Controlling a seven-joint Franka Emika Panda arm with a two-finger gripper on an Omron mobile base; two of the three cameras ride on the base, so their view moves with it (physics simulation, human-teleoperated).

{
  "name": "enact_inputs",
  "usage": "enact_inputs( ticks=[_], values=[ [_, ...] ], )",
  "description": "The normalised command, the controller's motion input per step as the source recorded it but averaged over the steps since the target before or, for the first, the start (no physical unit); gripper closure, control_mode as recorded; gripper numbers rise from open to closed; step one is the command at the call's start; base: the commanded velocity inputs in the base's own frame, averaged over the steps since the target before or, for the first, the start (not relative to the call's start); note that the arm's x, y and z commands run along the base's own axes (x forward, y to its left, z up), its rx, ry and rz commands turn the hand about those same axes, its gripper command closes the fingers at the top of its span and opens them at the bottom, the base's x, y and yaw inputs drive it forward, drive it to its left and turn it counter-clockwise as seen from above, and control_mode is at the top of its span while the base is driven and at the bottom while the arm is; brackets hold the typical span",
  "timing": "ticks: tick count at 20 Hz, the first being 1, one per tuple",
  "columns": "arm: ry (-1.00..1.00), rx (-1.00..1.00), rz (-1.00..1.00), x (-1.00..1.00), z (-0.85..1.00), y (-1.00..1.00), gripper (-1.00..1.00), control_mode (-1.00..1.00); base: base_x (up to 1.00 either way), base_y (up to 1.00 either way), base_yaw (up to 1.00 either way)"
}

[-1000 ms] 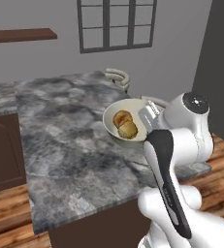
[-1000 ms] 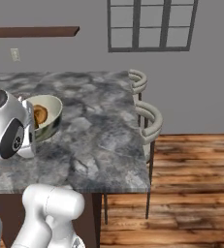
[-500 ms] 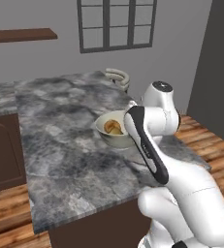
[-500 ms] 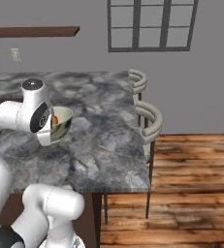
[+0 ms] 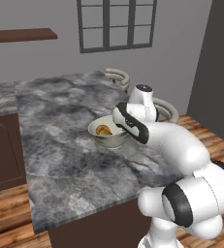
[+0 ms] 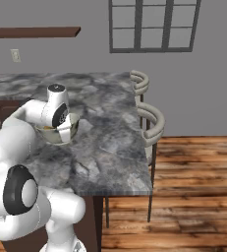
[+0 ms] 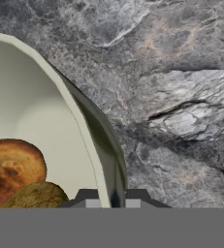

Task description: Pick up the heated bread from the toaster oven and place it in the bowl. Then move the bread bowl to the dining counter.

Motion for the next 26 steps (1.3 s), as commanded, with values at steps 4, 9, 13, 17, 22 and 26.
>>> enact_inputs(
  ticks=[4,9,13,17,22,26],
  values=[
    [0.00,0.00,0.08,1.00,-0.65,0.19,1.00,-1.00,0.00,0.00,0.00],
    [0.00,0.00,0.04,1.00,-0.87,0.21,1.00,-1.00,0.00,0.00,0.00],
    [-0.07,0.00,0.00,0.55,-0.50,0.03,1.00,-1.00,0.00,0.00,0.00],
    [0.00,0.00,0.00,0.03,-0.01,0.00,-1.00,-1.00,0.00,0.00,0.00],
    [-0.06,0.00,0.00,-0.36,0.89,-0.10,-1.00,-1.00,0.00,0.00,0.00],
    [-0.21,0.01,0.00,-0.97,1.00,-0.45,-1.00,-1.00,0.00,0.00,0.00]
  ],
)
